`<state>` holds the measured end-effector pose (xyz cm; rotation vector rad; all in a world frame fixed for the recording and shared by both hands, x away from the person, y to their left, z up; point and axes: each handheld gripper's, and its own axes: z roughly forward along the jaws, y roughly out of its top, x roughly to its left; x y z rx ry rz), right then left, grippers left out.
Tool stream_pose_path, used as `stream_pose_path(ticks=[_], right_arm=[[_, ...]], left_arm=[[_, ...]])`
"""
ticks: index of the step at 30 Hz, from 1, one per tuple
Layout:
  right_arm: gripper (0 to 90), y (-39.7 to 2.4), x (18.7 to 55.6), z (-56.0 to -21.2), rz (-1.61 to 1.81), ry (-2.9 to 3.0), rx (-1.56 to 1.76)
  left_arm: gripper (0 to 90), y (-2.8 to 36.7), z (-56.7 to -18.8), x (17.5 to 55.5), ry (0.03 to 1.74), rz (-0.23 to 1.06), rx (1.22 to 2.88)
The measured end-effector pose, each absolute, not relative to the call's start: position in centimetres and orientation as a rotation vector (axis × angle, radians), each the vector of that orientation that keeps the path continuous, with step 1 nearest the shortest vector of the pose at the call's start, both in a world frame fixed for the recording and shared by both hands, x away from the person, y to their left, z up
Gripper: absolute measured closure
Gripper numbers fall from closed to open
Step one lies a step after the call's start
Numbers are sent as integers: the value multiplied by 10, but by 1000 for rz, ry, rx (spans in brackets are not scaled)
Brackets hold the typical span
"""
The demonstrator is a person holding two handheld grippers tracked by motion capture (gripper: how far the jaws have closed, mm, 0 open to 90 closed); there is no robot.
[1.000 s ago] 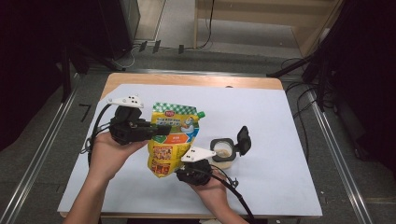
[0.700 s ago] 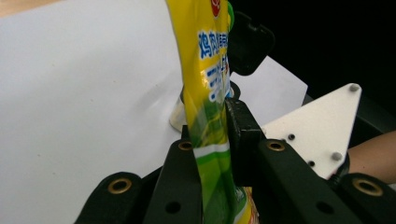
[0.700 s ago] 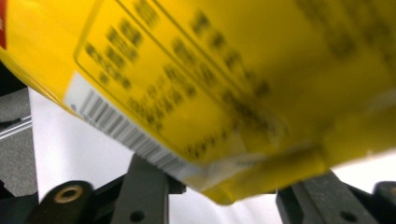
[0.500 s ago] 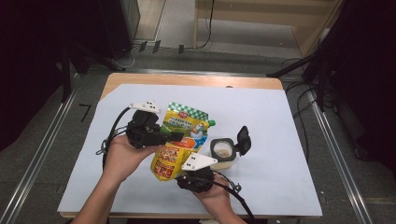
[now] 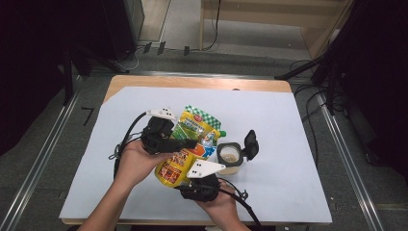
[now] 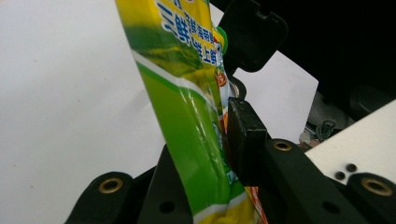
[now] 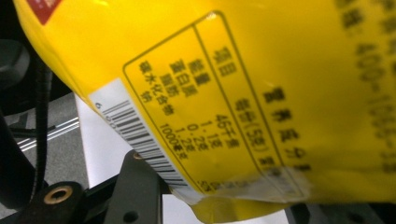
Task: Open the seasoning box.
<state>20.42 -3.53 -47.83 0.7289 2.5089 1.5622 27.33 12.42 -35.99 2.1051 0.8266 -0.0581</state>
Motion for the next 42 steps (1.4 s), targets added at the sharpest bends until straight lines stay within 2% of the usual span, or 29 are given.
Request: stream_pose_path(ticks=[4, 7, 19, 42], right_arm=[[603, -34, 201, -477, 1545, 2513, 701], [598, -33, 200, -478, 1542, 2522, 709], [542, -28, 194, -478, 1479, 2556, 646], [535, -33, 195, -482, 1462, 2567, 671]], left_arm=[[806, 122, -363, 275, 883, -103, 2106], [809, 120, -363, 275, 893, -91, 2118], [825, 111, -368, 277, 875, -116, 2171], [832, 94, -372, 284, 856, -140, 2215]])
